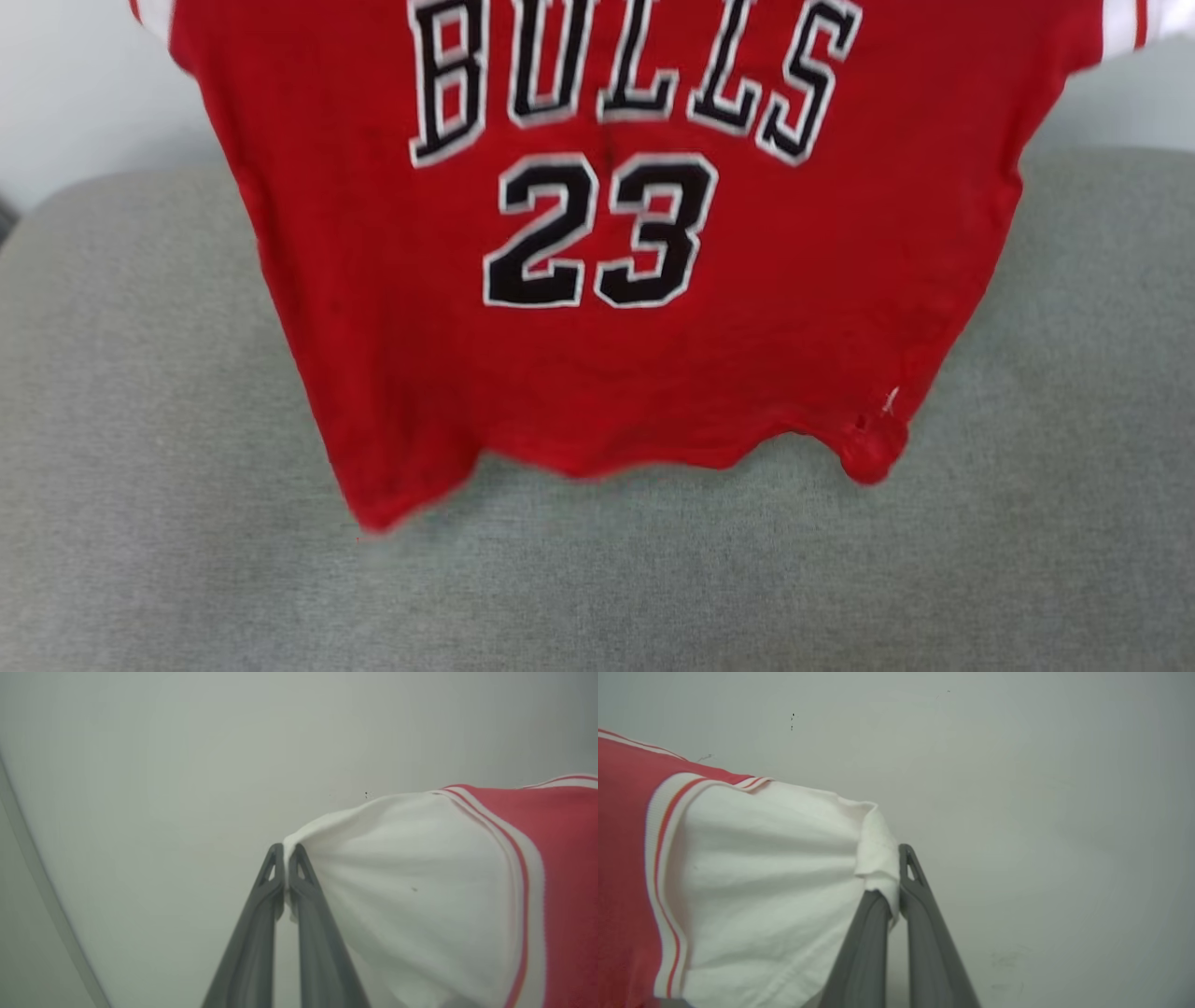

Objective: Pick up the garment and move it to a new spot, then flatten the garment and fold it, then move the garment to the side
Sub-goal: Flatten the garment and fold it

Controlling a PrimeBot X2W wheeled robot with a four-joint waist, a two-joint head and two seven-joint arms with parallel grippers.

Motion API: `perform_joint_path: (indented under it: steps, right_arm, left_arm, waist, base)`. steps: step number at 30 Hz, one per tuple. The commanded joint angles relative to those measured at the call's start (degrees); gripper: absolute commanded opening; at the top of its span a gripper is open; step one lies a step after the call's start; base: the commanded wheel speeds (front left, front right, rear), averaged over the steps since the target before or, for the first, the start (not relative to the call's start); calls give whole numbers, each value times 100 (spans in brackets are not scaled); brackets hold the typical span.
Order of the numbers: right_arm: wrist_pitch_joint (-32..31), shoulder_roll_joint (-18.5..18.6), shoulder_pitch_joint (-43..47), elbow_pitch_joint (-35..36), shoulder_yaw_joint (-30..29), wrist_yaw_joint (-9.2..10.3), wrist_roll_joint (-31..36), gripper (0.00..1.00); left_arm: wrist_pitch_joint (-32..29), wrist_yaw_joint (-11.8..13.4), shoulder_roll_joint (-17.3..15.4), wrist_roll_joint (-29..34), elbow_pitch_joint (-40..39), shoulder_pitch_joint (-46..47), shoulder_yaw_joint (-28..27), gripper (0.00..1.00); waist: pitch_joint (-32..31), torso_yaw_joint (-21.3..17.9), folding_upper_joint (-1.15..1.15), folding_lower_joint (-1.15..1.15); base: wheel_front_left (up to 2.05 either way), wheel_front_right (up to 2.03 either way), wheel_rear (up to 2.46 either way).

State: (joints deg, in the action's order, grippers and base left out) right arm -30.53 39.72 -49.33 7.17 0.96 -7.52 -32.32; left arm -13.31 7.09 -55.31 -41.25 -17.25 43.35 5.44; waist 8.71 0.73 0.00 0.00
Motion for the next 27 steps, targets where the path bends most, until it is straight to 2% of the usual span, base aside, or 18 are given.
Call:
perform_joint_path:
  steps: [1,10,14,22,23,27]
  right_arm:
    - [91,49,-199,-93,102,6,16,0]
    - [588,-273,-1586,-949,295,7,90,0]
    - [896,-681,-2347,-1517,188,7,253,0]
    - [1709,-1263,-3628,-2785,148,8,993,0]
    - [1993,-1389,-3908,-3238,113,8,1223,0]
    - [2308,-1527,-4083,-3700,171,7,1415,0]
  left_arm:
    - [-45,-57,80,-41,167,183,93,0]
    - [154,-541,474,151,1463,2138,496,0]
    - [325,-700,602,354,2149,3129,597,0]
    - [830,-984,1054,776,3472,4683,952,0]
    - [992,-1044,1234,893,3910,4998,1100,0]
    - [1264,-1107,1452,995,4358,5201,1250,0]
  waist:
    - [248,-71,0,0]
    - [1340,-198,0,0]
    - [1815,-281,0,0]
    - [2432,-313,0,0]
    - [2565,-285,0,0]
    - [2702,-247,0,0]
  base:
    - [0,0,0]
    - [0,0,0]
    - [0,0,0]
    - [0,0,0]
    - [0,0,0]
    - [0,0,0]
